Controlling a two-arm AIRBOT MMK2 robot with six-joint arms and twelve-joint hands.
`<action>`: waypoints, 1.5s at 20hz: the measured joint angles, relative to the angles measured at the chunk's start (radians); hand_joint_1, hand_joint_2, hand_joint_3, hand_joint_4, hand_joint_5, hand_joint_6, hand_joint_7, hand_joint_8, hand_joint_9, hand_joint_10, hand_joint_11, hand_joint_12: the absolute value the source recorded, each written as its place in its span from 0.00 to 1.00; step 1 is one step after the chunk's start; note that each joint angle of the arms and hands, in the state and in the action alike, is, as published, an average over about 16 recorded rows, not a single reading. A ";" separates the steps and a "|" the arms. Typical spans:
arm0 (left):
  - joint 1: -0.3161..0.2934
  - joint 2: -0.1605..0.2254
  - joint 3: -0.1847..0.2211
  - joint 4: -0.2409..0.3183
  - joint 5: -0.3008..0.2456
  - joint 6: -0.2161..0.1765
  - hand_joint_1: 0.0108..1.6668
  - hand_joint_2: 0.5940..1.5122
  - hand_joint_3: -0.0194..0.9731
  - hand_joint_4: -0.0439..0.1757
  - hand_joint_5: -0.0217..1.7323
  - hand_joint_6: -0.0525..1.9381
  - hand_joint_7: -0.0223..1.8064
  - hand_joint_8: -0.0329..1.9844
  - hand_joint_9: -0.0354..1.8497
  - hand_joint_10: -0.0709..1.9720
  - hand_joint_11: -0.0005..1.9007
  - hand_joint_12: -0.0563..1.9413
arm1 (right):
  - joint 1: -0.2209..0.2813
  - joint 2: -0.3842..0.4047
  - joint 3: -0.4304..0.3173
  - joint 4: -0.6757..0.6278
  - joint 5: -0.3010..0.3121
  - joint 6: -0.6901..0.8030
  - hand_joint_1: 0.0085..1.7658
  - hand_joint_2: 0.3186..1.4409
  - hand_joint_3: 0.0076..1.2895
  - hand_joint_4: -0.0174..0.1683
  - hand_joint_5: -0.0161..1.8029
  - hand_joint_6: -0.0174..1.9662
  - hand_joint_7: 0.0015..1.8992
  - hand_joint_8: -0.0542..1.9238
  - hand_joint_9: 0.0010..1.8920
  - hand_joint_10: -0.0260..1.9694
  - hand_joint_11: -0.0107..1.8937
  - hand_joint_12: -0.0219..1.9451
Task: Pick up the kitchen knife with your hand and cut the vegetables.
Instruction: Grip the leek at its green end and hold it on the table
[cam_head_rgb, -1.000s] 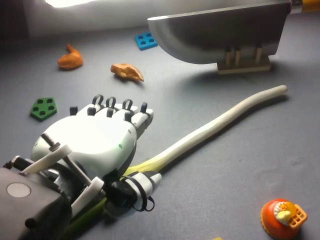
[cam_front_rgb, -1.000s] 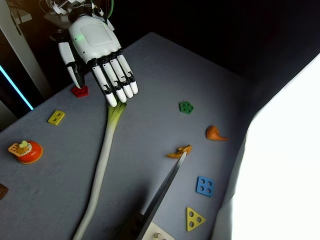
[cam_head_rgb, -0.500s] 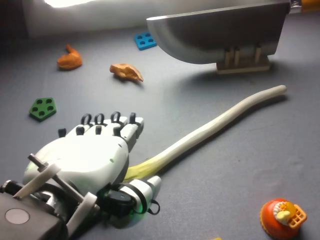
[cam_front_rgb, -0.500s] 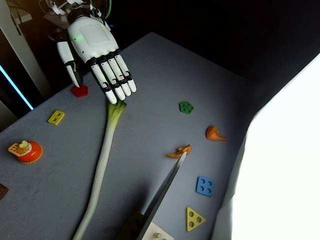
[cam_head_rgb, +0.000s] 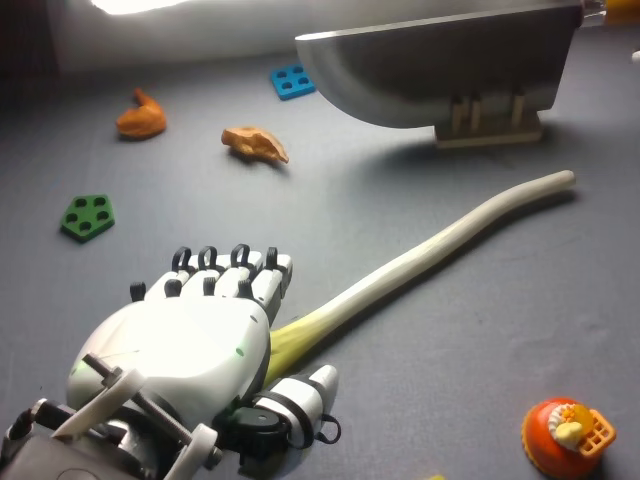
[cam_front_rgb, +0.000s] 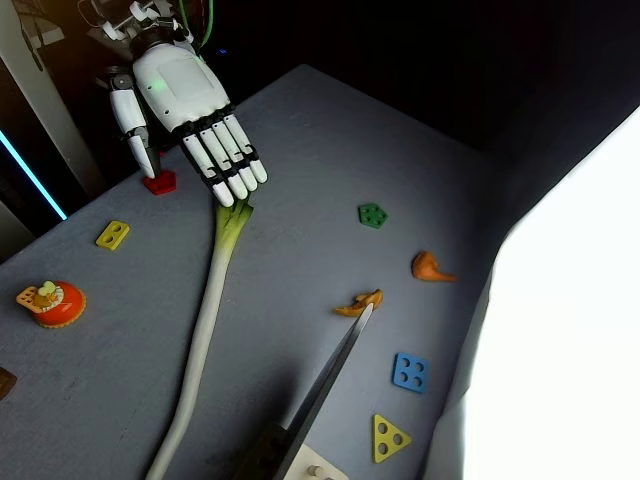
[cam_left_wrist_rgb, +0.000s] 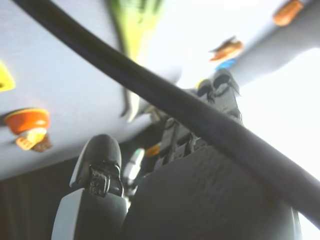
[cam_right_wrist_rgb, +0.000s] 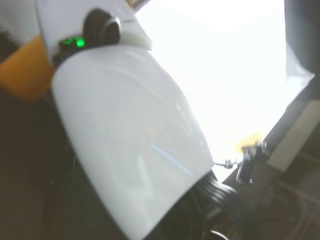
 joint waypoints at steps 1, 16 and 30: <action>0.008 -0.006 0.001 0.007 -0.004 -0.003 0.09 0.91 0.02 0.20 0.02 0.03 0.02 0.01 0.03 0.04 0.01 0.03 | 0.003 -0.018 0.024 -0.010 0.000 0.005 0.62 0.64 0.01 0.29 0.02 0.02 0.01 0.03 0.01 0.01 0.02 0.01; 0.070 -0.079 0.033 0.058 -0.001 0.026 0.09 0.90 0.02 0.20 0.02 0.03 0.02 0.02 0.03 0.04 0.01 0.04 | 0.034 -0.183 0.210 -0.070 0.014 0.020 0.59 0.64 0.01 0.11 0.02 0.02 0.01 0.03 0.01 0.01 0.02 0.01; 0.091 -0.151 0.084 0.049 0.011 0.025 0.14 0.91 0.02 0.22 0.02 0.03 0.02 0.01 0.03 0.04 0.01 0.04 | 0.025 -0.249 0.283 -0.073 0.036 0.012 0.60 0.63 0.01 0.09 0.05 0.05 0.05 0.05 0.03 0.05 0.02 0.04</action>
